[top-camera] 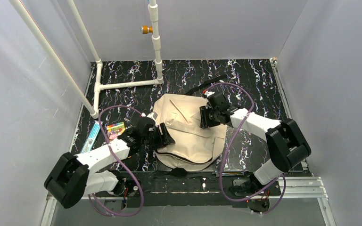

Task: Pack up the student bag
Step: Unzip the student bag at the center of the board, then adjust the student bag at the center of the board, then unzip the student bag at the center of the board.

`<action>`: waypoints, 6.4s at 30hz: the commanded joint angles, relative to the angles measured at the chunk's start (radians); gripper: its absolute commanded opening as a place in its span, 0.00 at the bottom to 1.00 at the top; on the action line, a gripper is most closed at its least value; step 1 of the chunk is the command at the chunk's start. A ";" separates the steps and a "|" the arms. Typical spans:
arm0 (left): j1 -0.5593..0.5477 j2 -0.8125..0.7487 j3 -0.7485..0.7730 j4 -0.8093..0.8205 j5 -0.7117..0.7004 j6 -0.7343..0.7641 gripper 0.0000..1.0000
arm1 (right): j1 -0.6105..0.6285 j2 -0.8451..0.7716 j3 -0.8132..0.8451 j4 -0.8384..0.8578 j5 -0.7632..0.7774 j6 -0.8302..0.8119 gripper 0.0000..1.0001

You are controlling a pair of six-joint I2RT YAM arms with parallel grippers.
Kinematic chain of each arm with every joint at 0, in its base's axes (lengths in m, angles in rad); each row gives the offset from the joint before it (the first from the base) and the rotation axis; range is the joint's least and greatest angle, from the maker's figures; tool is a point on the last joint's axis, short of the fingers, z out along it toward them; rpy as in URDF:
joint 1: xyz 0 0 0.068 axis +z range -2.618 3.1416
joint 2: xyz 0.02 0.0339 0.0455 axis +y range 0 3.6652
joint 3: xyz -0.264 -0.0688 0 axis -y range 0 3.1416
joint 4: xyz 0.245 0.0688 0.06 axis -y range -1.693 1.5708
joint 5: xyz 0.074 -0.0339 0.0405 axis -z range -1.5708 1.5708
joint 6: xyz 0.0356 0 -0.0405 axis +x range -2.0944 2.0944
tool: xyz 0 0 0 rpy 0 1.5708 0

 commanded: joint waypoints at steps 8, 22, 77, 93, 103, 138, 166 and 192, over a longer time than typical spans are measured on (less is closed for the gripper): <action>0.002 0.116 -0.100 0.073 0.019 -0.027 0.56 | 0.092 0.035 -0.067 0.124 0.083 0.077 0.10; 0.001 0.127 -0.110 0.073 -0.002 -0.017 0.57 | -0.032 -0.189 -0.197 0.518 -0.326 0.481 0.01; 0.173 -0.137 0.308 -0.500 -0.200 -0.018 0.90 | -0.036 0.017 0.114 0.102 0.025 0.064 0.96; 0.241 0.354 0.396 -0.179 0.002 0.099 0.43 | -0.054 -0.168 -0.380 0.266 -0.114 0.261 0.06; 0.174 0.280 0.466 -0.217 -0.054 0.232 0.68 | -0.054 -0.553 -0.493 0.106 -0.077 0.231 0.15; 0.142 0.579 0.704 -0.314 0.004 0.301 0.33 | -0.053 -0.254 -0.393 0.322 -0.149 0.185 0.47; 0.183 0.387 0.624 -0.504 -0.500 0.307 0.00 | -0.073 -0.215 -0.660 0.355 0.065 0.612 0.01; 0.187 0.370 0.563 -0.371 -0.164 0.324 0.00 | -0.080 0.038 -0.155 0.536 -0.250 0.105 0.57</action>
